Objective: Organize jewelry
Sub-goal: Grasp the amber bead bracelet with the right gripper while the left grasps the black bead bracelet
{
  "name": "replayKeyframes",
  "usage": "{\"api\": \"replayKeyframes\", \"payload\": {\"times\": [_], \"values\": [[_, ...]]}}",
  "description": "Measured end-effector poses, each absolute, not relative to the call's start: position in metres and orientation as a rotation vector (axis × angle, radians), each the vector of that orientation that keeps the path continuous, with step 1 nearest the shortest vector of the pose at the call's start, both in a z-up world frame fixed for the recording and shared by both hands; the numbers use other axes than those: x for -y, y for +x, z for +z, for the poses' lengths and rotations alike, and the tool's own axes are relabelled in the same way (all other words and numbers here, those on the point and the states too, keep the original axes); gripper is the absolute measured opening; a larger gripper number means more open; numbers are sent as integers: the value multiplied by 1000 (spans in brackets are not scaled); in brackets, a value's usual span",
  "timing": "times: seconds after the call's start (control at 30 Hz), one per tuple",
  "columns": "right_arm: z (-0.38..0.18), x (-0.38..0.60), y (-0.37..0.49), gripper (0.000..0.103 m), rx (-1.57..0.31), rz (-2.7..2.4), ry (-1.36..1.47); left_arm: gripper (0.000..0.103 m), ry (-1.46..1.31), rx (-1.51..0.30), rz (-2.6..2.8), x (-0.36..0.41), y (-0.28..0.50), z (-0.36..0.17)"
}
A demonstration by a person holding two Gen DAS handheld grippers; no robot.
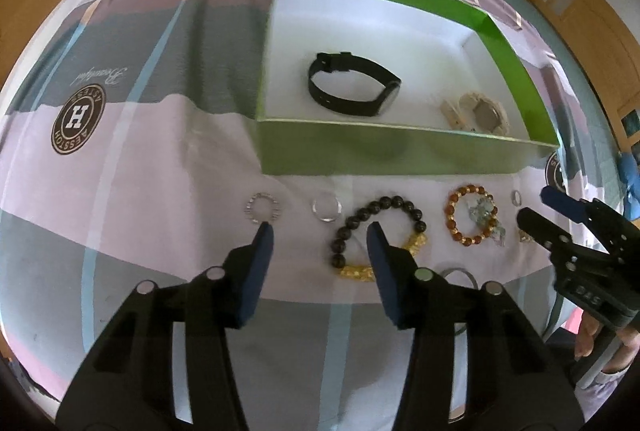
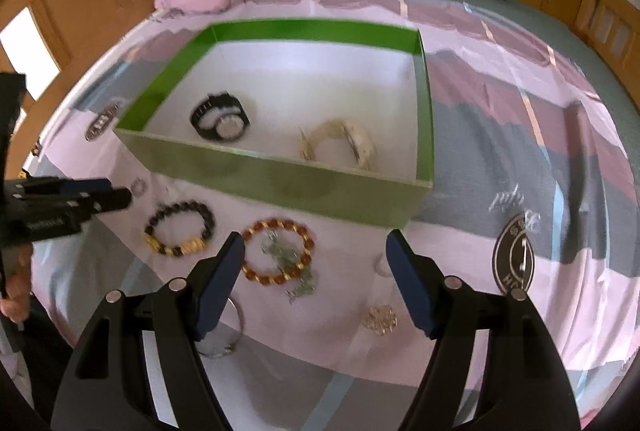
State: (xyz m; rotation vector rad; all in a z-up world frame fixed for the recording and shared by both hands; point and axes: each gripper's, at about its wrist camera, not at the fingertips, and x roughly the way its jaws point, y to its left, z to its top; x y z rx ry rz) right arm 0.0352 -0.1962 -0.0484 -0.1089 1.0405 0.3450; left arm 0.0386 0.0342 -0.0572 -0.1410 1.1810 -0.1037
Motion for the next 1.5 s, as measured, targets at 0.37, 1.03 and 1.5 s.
{"api": "replayKeyframes", "payload": {"times": [0.37,1.03,1.5], "values": [[-74,209,52,53,-1166,238,-68,56,-91,-1289,-33,-25,48,-89],[-98,140,55,10,-1105,386,-266,63,-159,-1274,4,-47,52,-83],[-18,192,47,8,-928,522,96,68,-221,-1305,-48,-39,51,-91]]}}
